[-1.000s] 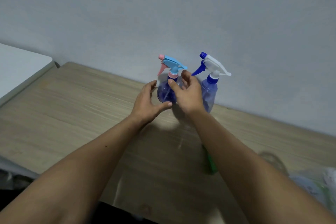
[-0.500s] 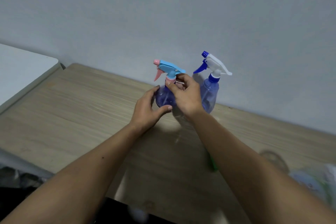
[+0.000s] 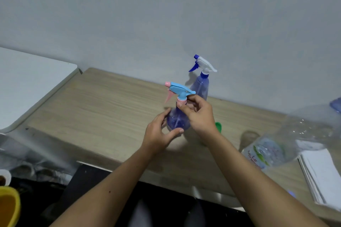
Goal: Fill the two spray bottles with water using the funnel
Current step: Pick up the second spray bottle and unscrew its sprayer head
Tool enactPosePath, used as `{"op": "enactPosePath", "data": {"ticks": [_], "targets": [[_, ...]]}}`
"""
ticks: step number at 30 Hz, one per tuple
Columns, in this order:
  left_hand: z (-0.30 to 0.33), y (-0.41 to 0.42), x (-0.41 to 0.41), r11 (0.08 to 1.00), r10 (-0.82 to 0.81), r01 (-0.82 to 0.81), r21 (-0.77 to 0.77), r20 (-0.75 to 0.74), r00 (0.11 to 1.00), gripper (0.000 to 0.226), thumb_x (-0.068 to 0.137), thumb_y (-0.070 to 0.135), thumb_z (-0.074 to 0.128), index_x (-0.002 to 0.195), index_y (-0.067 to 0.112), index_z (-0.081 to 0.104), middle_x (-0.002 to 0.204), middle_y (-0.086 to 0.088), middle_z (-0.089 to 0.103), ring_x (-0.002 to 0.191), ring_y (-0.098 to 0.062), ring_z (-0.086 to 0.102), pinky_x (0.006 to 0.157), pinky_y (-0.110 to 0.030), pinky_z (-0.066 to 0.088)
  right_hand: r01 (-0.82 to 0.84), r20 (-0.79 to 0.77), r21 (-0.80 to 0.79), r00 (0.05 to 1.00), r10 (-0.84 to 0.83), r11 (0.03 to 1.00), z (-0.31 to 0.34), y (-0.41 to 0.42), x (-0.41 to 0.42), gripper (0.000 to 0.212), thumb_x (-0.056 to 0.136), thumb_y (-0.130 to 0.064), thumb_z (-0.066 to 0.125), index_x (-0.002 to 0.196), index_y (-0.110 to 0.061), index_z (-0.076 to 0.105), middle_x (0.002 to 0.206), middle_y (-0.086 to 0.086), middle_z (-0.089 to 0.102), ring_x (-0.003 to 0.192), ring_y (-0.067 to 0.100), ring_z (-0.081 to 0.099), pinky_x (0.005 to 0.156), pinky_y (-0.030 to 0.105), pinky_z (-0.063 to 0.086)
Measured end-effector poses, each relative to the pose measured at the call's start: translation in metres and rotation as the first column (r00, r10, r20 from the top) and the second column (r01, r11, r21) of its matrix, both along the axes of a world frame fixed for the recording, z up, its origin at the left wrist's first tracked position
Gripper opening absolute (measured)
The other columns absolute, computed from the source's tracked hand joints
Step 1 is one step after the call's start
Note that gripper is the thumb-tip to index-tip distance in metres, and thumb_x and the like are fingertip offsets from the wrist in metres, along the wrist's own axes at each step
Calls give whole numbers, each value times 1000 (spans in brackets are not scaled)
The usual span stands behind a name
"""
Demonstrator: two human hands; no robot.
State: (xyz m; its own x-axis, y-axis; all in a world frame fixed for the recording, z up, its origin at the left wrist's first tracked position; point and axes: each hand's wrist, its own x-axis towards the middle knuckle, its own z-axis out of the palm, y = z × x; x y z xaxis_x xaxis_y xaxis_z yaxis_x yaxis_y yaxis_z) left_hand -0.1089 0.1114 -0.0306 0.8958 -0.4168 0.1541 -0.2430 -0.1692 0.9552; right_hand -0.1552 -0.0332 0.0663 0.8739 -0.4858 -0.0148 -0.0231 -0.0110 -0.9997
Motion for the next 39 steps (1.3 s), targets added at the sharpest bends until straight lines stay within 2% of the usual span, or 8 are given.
{"op": "enactPosePath", "data": {"ticks": [5,11,18,23,28,31,33,39], "targets": [[-3,-6,-54,998,-63,62,31,9,998,90,74,47,93,149,13,56,141,3,66,128,-10,66,110,-45,54,61,-13,37,998,-61,997,-2,-5,-59,29,90,-1,80,118,-2,71,96,8,80,84,9,75,77,18,57],[-11,-17,-97,986,-131,122,116,76,989,91,73,50,92,147,12,56,138,0,68,123,-10,67,107,-42,55,114,-40,43,993,-113,992,-8,-19,-112,29,90,4,78,117,5,69,86,4,76,71,0,71,70,13,54],[-30,-24,-117,953,-239,196,232,176,955,91,71,58,87,144,10,59,136,-3,70,119,-17,69,102,-40,56,122,-70,97,991,-115,988,-31,-29,-155,32,92,2,77,122,-1,67,103,12,80,90,13,79,80,23,58],[-40,-29,-124,950,-234,200,242,125,964,86,71,47,92,144,17,57,140,2,67,122,-13,65,103,-30,53,102,-99,115,991,-91,988,-44,-34,-167,29,91,5,76,118,-1,68,97,6,82,92,14,78,82,25,59],[-42,-26,-130,955,-241,217,201,102,965,84,75,45,91,145,17,55,145,15,56,128,0,56,105,-8,40,119,-82,65,990,-114,991,-46,-27,-175,33,88,5,79,117,-3,67,107,10,79,96,14,77,85,25,58],[-40,-25,-131,953,-245,222,205,92,965,81,76,44,92,144,16,56,147,8,59,130,-6,59,107,-13,44,159,-59,83,986,-155,984,-41,-24,-175,41,81,4,86,110,-16,65,112,12,77,101,23,78,88,33,62],[-40,-26,-131,954,-240,215,211,100,966,80,77,40,92,143,16,55,147,6,61,130,-10,60,108,-22,49,176,-47,43,984,-174,983,-40,-23,-173,43,77,0,91,106,-16,63,110,14,77,100,26,79,88,38,63],[-43,-27,-134,957,-225,196,214,118,967,85,76,47,89,147,18,53,142,7,63,125,-8,62,103,-25,52,205,-39,-136,977,-212,969,-42,-26,-176,33,83,-2,86,110,-2,67,96,2,75,83,0,74,77,16,57]]}}
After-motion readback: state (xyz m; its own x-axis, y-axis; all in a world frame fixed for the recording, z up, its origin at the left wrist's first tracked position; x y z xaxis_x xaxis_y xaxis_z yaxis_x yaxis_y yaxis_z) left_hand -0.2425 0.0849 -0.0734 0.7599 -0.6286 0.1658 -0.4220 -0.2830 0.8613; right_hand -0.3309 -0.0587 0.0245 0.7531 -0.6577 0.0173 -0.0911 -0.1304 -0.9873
